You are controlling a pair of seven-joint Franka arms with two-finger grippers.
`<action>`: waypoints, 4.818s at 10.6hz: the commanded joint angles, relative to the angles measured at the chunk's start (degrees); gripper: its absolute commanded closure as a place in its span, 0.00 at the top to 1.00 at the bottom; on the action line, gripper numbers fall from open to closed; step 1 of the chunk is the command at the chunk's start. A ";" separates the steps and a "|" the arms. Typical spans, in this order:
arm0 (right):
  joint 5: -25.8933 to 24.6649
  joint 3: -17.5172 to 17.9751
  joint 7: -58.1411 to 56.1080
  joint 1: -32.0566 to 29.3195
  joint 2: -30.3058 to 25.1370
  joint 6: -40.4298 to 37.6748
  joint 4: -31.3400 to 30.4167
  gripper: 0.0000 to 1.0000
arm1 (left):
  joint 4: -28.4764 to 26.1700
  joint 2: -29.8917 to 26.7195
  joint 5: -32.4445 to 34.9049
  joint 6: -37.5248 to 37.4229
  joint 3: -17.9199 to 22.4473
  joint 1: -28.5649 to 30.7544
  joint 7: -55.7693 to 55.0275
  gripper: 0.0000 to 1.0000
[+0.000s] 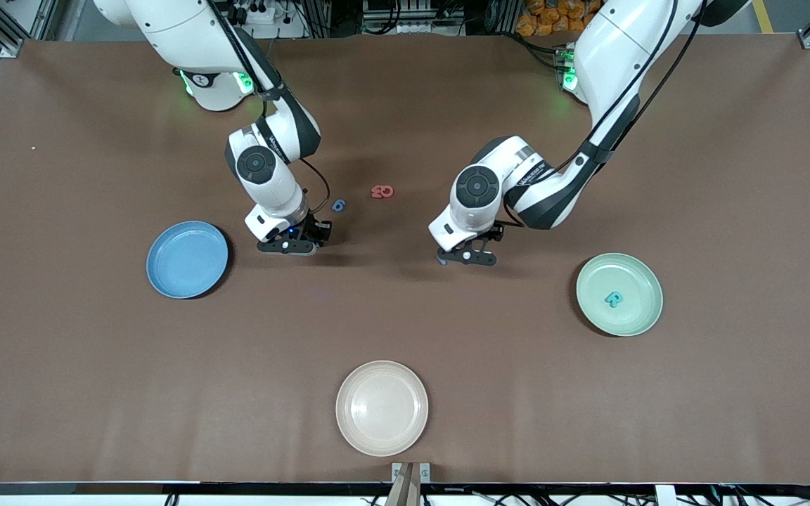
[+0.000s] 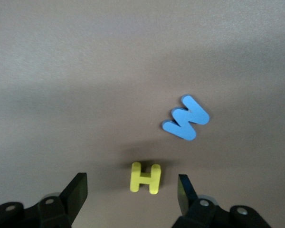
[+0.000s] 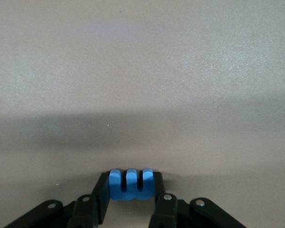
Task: Sort upper and lower case letters into plates
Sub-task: 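Carry the m to the blue plate while the left gripper grasps the H, then drop the yellow H in the green plate while the right gripper withdraws, then grasp the yellow u with the right gripper while the left gripper grasps the W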
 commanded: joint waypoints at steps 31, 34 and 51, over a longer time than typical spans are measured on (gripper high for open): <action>-3.54 -3.72 -12.79 -7.13 -19.64 -21.82 -9.49 1.00 | 5.12 -1.77 6.85 -9.29 -0.44 32.42 26.06 0.99; -3.63 -3.72 0.49 3.96 -21.15 -8.43 -17.83 1.00 | 6.17 -2.64 5.72 -9.90 -1.13 31.37 22.74 1.00; -6.18 -3.81 -8.61 4.08 -16.42 -6.78 -24.90 0.91 | 17.16 11.06 -0.17 -1.82 6.59 -8.18 -55.33 1.00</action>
